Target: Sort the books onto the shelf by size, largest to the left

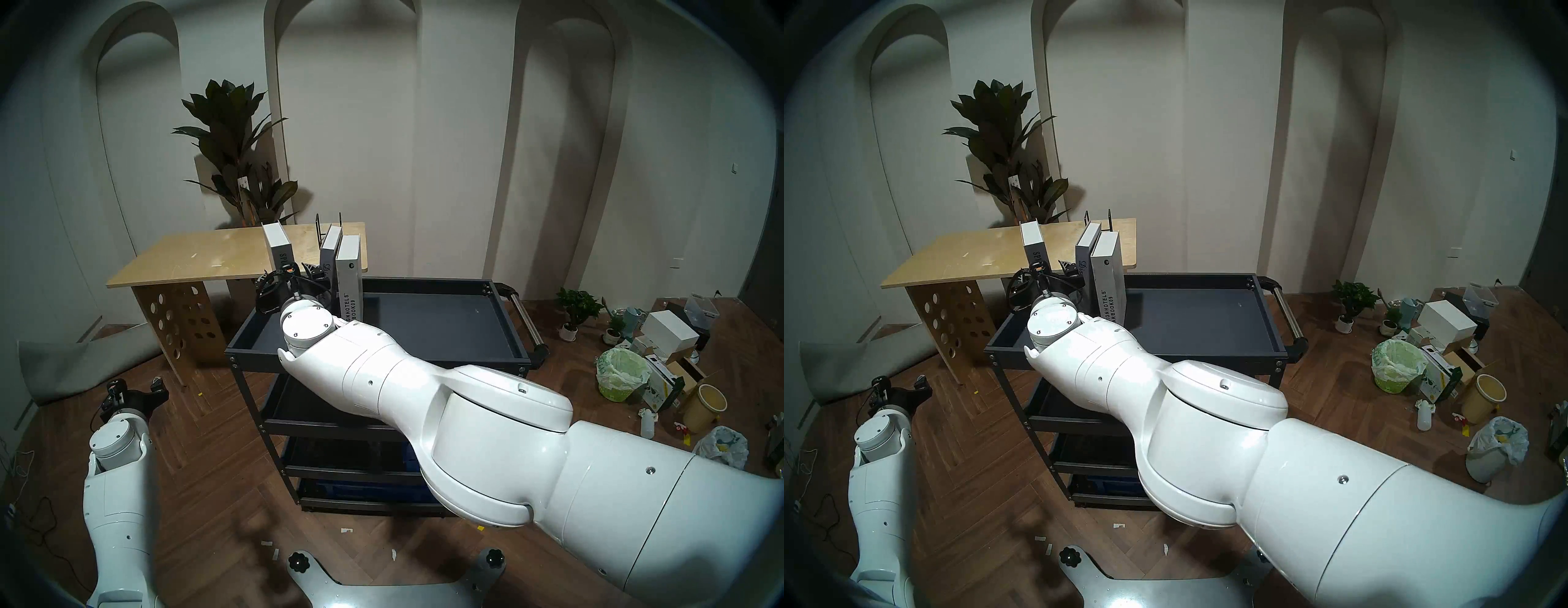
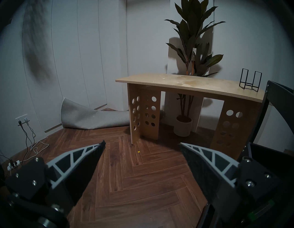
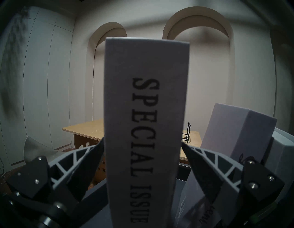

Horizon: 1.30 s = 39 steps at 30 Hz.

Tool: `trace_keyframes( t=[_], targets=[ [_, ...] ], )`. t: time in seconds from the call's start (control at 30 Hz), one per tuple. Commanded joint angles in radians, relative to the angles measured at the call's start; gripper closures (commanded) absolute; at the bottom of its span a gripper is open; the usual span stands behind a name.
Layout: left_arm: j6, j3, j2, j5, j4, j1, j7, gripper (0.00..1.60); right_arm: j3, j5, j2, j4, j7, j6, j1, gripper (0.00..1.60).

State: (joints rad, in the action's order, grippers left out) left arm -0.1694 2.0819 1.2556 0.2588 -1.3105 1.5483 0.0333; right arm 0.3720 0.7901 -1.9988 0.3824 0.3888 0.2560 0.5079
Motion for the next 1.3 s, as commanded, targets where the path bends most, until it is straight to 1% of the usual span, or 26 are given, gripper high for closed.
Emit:
trace_keyframes(
  t=[0.0,0.4,0.67,1.07,1.27],
  targets=[
    [0.011,0.0,-0.018,-0.002,-0.012,-0.029,0.0,0.0,0.003,0.001,-0.008,0.011,0.003,0.016,-0.028,0.0],
    [0.013,-0.003,-0.021,-0.002,-0.006,-0.035,-0.001,0.0,0.001,-0.003,-0.008,0.019,0.004,0.024,-0.042,0.0],
    [0.016,-0.005,-0.022,-0.002,-0.006,-0.041,-0.004,0.0,0.004,-0.006,-0.008,0.028,0.007,0.033,-0.066,0.0],
    [0.027,-0.012,-0.022,-0.002,-0.017,-0.05,-0.012,0.0,0.01,-0.014,-0.008,0.044,0.025,0.052,-0.118,0.0],
    [0.042,-0.02,-0.022,-0.002,-0.039,-0.059,-0.021,0.0,0.024,-0.019,-0.008,0.058,0.047,0.076,-0.161,0.0]
  ],
)
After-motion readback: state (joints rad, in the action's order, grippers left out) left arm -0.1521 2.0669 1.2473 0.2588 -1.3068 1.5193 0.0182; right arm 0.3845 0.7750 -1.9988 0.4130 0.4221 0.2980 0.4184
